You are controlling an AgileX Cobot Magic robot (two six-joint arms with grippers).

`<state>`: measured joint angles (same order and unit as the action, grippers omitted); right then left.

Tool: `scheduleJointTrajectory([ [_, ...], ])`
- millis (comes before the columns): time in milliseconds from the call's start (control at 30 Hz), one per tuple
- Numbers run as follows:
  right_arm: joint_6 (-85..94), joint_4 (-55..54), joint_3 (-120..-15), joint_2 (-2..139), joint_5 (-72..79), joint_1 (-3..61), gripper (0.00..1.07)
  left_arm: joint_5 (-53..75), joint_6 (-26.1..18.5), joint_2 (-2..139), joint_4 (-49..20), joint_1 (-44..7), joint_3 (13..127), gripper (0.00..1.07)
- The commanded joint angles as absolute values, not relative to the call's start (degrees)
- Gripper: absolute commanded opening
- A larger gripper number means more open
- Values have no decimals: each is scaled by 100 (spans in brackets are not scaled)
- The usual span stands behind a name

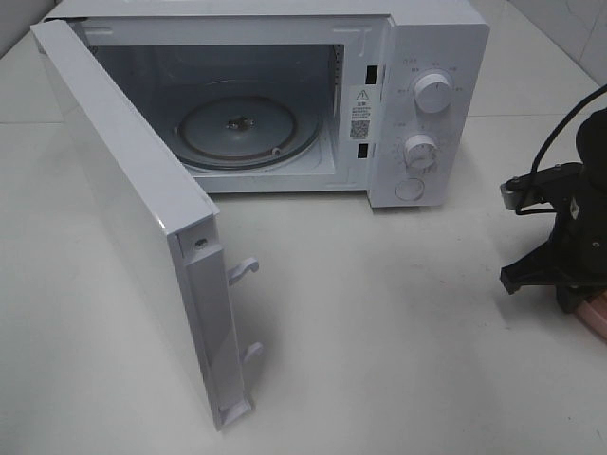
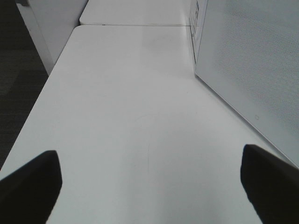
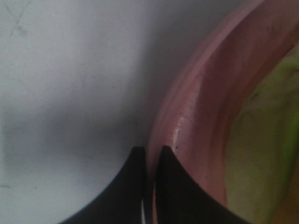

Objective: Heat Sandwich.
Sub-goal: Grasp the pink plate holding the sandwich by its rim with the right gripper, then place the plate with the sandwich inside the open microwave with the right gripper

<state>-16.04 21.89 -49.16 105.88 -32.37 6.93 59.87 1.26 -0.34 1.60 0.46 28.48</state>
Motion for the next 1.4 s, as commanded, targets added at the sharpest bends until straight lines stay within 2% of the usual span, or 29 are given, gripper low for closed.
scheduleJointTrajectory([
  [33,-1650,2200,-4893,10600,-3358,676,0,5936,149,-178,172,63,2830,98],
  [433,-1770,2378,-4893,10290,-3741,716,0,5936,149,-178,172,63,2830,98],
  [1400,-1833,2521,-4853,9454,-5111,1896,0,5936,143,-178,172,63,2830,98],
])
